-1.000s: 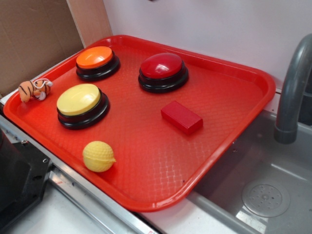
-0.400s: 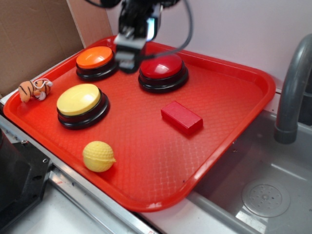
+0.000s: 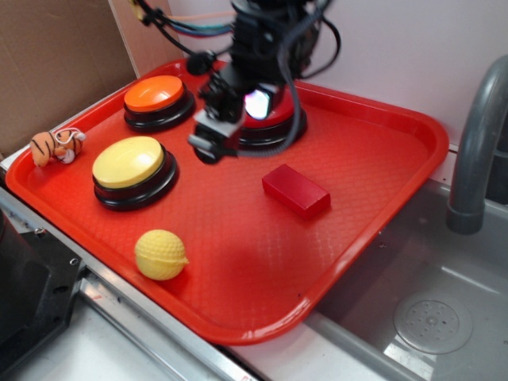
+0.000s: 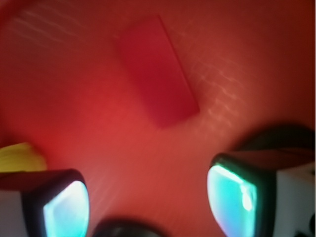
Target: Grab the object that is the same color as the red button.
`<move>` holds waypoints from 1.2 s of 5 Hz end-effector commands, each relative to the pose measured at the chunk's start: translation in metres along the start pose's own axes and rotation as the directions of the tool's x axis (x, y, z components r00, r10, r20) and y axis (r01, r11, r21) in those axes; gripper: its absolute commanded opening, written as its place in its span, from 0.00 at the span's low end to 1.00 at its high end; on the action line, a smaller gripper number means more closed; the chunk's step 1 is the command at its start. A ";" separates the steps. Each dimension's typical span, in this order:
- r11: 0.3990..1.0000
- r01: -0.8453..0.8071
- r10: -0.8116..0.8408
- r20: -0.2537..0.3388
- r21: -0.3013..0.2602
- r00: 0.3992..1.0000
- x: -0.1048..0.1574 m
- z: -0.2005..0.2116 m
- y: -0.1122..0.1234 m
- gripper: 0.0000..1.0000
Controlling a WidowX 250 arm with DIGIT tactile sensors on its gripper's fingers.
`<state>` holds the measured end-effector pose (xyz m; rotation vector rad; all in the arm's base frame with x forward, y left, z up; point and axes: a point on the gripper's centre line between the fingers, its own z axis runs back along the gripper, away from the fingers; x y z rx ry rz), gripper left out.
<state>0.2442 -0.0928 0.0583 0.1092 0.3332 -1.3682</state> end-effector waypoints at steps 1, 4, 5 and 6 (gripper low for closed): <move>0.999 0.034 -0.034 0.024 -0.017 0.999 0.011 -0.027 0.001 1.00; 0.995 0.088 -0.087 -0.022 0.050 0.996 0.030 -0.029 -0.015 1.00; 0.996 0.071 -0.068 -0.037 0.058 0.997 0.029 -0.037 -0.019 1.00; 0.993 0.049 -0.040 -0.087 0.106 0.995 0.025 -0.058 -0.021 1.00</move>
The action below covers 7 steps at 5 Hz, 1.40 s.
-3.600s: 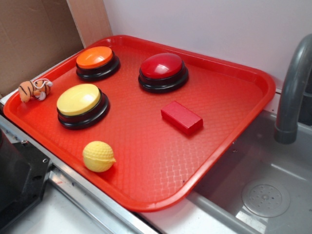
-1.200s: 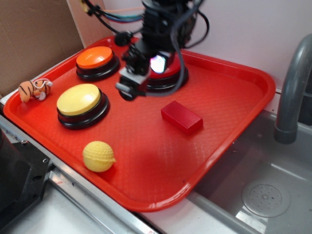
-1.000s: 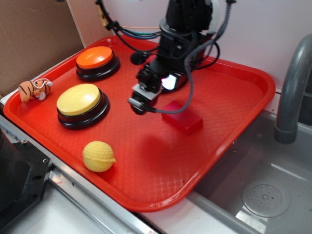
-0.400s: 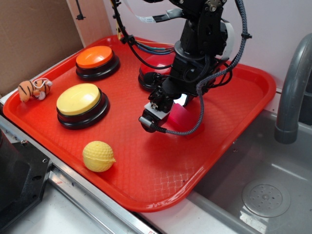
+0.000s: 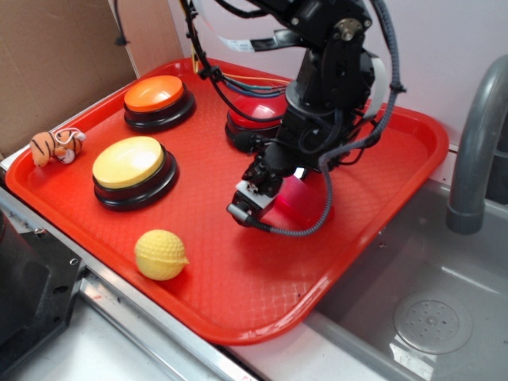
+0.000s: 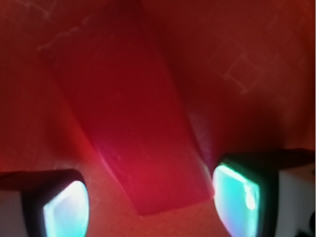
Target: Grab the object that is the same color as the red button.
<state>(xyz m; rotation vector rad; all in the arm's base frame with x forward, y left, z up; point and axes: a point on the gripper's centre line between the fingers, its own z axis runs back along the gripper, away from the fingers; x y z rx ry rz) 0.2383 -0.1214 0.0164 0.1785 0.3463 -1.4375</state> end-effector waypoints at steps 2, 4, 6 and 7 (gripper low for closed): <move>0.988 -0.115 0.117 -0.008 0.107 0.993 -0.014 -0.036 -0.022 0.00; 0.895 -0.394 0.430 0.166 -0.212 0.887 -0.075 0.016 -0.012 0.00; 0.611 -0.682 0.792 0.297 -0.402 0.534 -0.158 0.083 -0.029 0.00; 0.403 -0.822 0.911 0.262 -0.403 0.318 -0.171 0.128 -0.054 0.00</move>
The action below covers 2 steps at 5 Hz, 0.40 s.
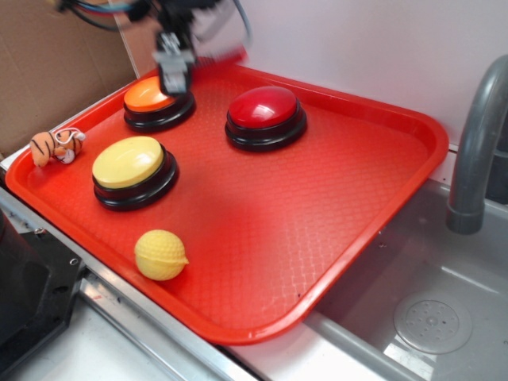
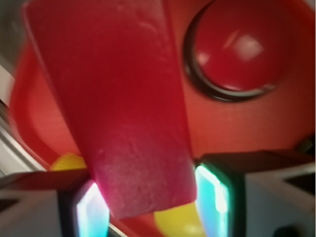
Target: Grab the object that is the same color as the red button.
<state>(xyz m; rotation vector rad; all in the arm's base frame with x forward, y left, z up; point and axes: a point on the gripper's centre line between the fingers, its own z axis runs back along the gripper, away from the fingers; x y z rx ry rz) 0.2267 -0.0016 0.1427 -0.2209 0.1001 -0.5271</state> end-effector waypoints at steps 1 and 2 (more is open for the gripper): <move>0.905 -0.392 0.370 0.153 0.164 0.917 -0.048 0.089 -0.074 0.00; 0.895 -0.400 0.383 0.120 0.197 0.916 -0.047 0.096 -0.086 0.00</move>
